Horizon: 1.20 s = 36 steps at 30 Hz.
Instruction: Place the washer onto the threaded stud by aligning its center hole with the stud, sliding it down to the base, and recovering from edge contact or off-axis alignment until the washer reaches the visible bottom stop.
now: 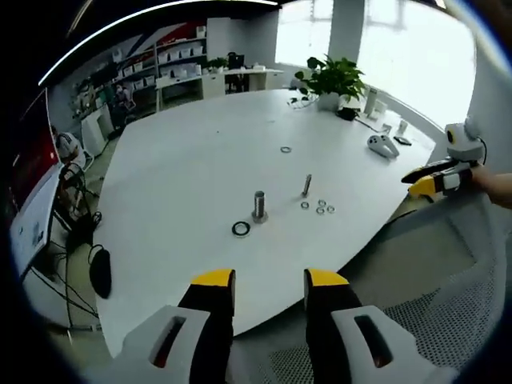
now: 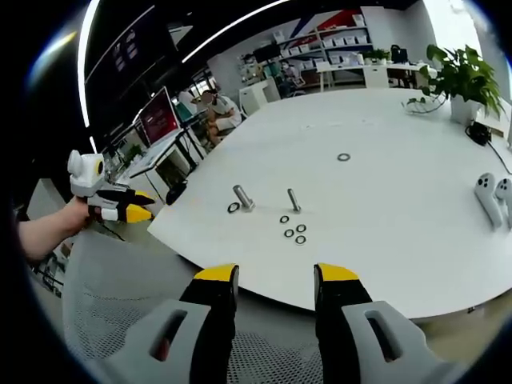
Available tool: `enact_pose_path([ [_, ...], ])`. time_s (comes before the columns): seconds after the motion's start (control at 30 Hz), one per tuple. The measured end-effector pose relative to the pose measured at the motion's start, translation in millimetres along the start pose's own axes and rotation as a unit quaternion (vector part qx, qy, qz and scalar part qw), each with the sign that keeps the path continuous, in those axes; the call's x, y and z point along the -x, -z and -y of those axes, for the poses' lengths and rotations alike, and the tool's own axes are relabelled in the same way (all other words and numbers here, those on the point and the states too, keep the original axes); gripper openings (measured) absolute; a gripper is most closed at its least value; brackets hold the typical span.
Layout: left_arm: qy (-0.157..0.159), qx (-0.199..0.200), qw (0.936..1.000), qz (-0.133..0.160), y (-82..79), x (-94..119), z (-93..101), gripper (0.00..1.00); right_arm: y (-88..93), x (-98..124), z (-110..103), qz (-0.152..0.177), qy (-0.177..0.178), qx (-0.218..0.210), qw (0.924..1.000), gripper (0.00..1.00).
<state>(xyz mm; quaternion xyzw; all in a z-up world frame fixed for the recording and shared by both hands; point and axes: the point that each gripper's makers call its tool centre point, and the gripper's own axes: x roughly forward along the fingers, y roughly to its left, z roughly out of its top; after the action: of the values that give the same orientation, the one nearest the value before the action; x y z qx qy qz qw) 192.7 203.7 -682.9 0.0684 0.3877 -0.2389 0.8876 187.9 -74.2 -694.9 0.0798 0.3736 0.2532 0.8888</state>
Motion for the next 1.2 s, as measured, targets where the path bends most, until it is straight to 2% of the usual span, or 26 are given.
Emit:
enact_pose_path([
  [0.07,-0.012,-0.001,0.9999,0.002,3.7,4.0,-2.8,0.33,0.2,-0.1,0.1,0.0,0.0,0.0,1.0,0.4],
  [0.17,-0.017,0.015,0.9995,0.024,3.6,7.4,-2.3,0.33,0.7,-0.2,-0.4,-0.002,-0.001,0.002,1.0,0.4],
  [0.33,-0.027,-0.007,0.999,0.034,0.1,9.2,-1.0,0.32,0.9,-0.3,-0.8,-0.002,-0.003,0.002,1.0,0.4],
  [0.57,-0.029,-0.016,0.999,0.031,1.4,13.8,-2.4,0.34,0.2,-0.4,-0.7,-0.001,-0.004,0.001,1.0,0.4],
  [0.73,-0.018,-0.002,0.9993,0.033,5.2,14.8,-0.9,0.33,-0.4,-0.3,-0.6,0.001,-0.005,0.0,1.0,0.4],
  [0.8,0.005,0.003,0.9986,0.053,0.8,14.0,5.9,0.32,-0.5,-0.4,-0.6,0.001,-0.005,-0.001,1.0,0.4],
  [0.97,0.008,-0.002,0.998,0.063,2.1,11.6,8.4,0.31,0.1,-0.5,-0.5,0.0,-0.004,-0.001,1.0,0.4],
  [1.07,-0.007,-0.009,0.9981,0.061,2.7,11.6,2.9,0.27,0.3,-0.7,-0.7,-0.001,-0.004,0.0,1.0,0.4],
  [1.2,-0.019,0.008,0.9971,0.073,0.3,12.7,-1.6,0.3,1.7,-1.4,-0.2,-0.006,-0.002,0.0,1.0,0.4],
])
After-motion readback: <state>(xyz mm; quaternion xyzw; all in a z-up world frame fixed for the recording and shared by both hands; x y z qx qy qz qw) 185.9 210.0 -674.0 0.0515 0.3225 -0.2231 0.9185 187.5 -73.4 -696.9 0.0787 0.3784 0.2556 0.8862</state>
